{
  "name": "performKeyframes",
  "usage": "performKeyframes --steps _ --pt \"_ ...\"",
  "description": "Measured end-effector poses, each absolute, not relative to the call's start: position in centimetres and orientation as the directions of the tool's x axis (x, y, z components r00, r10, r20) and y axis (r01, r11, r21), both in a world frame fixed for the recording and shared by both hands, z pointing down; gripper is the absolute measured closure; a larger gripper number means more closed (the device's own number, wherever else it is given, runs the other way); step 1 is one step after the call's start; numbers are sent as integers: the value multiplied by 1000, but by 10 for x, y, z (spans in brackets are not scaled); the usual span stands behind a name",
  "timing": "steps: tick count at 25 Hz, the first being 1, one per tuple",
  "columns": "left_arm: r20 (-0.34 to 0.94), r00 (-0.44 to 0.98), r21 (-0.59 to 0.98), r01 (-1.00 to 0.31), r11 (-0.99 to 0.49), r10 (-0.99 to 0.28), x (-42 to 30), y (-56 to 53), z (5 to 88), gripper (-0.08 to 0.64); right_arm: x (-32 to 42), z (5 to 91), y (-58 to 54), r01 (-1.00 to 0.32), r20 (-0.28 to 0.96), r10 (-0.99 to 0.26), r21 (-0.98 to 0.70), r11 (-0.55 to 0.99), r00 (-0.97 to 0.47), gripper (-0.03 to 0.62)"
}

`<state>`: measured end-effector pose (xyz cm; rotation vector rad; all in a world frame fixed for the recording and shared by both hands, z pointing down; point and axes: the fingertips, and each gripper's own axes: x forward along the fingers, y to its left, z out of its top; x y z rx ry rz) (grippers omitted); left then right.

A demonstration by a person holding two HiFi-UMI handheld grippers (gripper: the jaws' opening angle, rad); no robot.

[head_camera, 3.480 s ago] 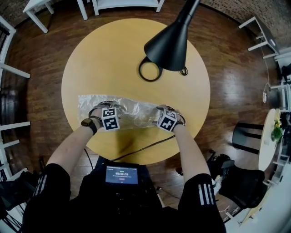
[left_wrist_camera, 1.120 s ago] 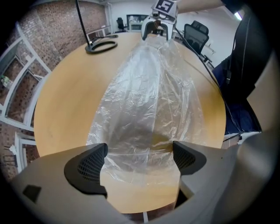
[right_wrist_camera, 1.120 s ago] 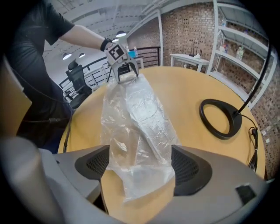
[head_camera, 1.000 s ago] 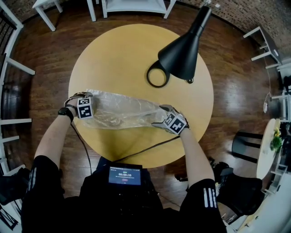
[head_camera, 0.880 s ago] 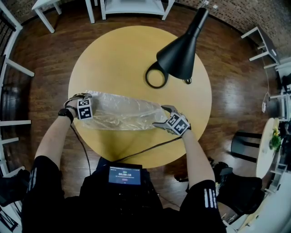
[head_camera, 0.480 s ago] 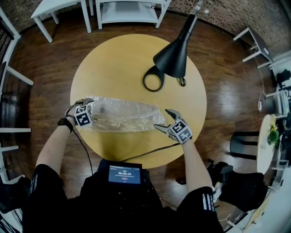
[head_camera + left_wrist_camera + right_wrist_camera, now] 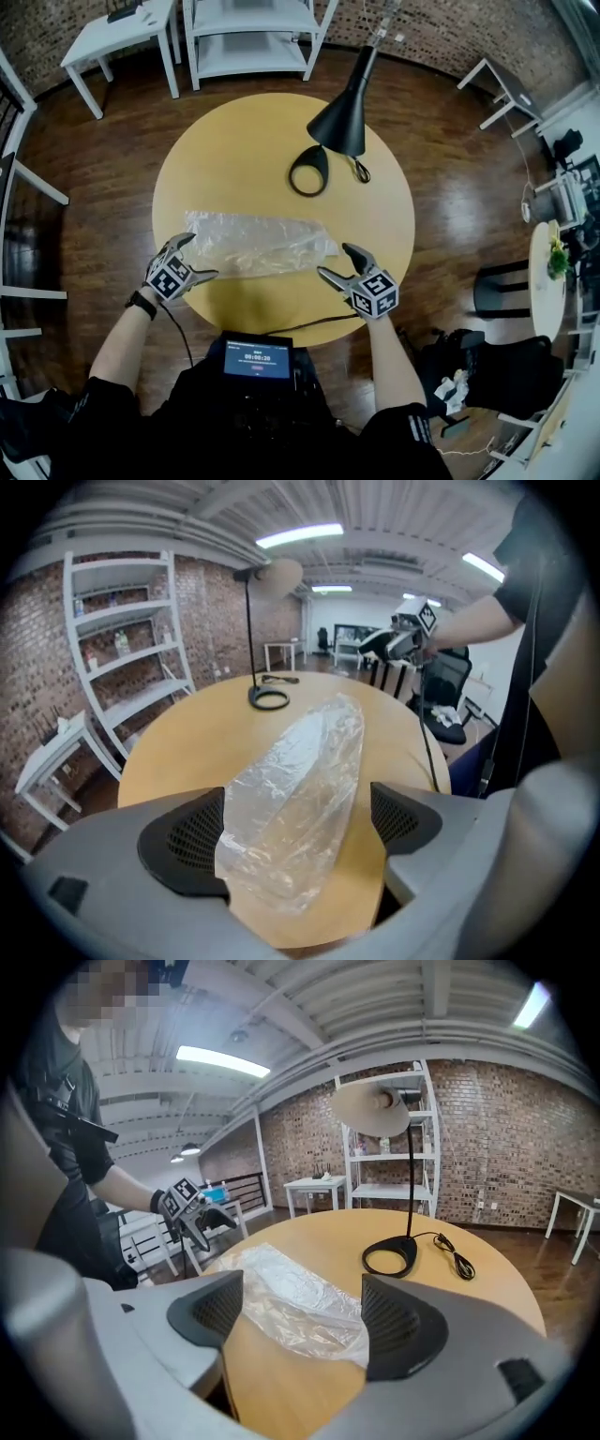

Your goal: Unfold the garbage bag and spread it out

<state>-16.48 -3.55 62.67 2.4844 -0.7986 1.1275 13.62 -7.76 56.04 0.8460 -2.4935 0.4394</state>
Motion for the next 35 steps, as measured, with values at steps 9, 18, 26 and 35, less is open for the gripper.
performKeyframes --steps 9,18,26,35 --pt "621 598 98 -701 -706 -508 -148 12 580 66 122 487 -25 -645 317 -566 -286 708 -761 210" --pt "549 597 167 -765 -623 -586 -85 110 555 66 151 488 60 -616 263 -560 -419 667 -785 219" --pt "549 570 196 -799 -569 -612 -58 194 547 66 172 497 141 -595 279 -527 -438 673 -802 225" --pt "541 581 225 -797 -560 -609 -58 234 544 66 163 496 183 -607 286 -539 -463 646 -792 229"
